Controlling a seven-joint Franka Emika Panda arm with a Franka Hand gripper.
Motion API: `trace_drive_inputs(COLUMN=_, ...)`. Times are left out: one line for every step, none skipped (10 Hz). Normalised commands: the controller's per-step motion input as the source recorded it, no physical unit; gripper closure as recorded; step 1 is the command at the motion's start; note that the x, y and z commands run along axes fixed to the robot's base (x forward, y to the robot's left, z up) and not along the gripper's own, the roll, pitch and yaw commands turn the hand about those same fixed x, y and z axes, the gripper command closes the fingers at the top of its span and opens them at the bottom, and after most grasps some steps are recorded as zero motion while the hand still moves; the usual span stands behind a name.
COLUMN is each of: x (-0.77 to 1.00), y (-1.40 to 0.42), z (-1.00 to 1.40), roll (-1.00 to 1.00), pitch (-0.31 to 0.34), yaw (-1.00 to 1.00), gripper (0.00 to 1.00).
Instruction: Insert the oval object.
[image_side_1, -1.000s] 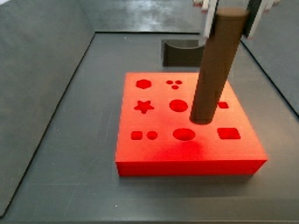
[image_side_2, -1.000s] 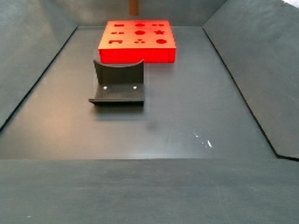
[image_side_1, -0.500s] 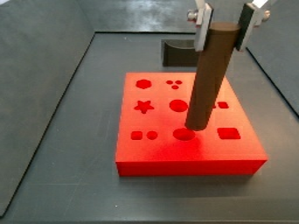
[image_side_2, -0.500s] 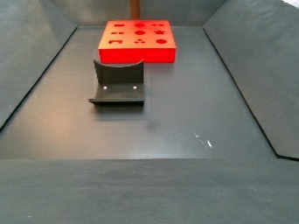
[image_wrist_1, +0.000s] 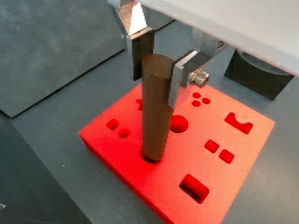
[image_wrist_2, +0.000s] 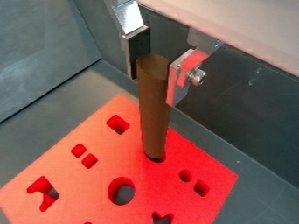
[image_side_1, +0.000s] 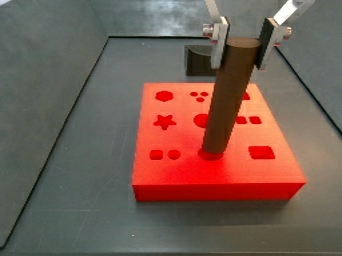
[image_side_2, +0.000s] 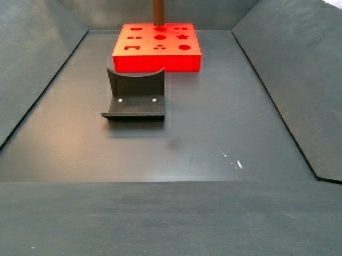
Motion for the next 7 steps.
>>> trace_drive_inputs(x=0.0, y=-0.12, z=-0.08, roll=0.04, pitch=0.0, yaw=-0.03, gripper=1.0)
trace_drive_inputs(x=0.0, y=-0.09, z=-0.12, roll=0.04, pitch=0.0, yaw=-0.09, gripper=1.0)
trace_drive_inputs(x=0.02, y=-0.03, z=-0.16, roll=0.07, pitch=0.0, yaw=-0.1, gripper=1.0)
trace_drive_inputs(x=0.17, y=0.0, z=-0.17, roll=0.07, pitch=0.0, yaw=-0.07, gripper=1.0)
trace_drive_inputs(x=0.25, y=0.0, z=-0.14, roll=0.04, pitch=0.0, yaw=-0.04, gripper=1.0)
trace_drive_inputs(x=0.09, y=0.0, z=-0.15, roll=0.04, pitch=0.0, yaw=0.0, gripper=1.0)
trace_drive_inputs(x=0.0, y=0.0, z=-0.07, roll=0.0, pitch=0.0, yaw=-0.05, gripper=1.0)
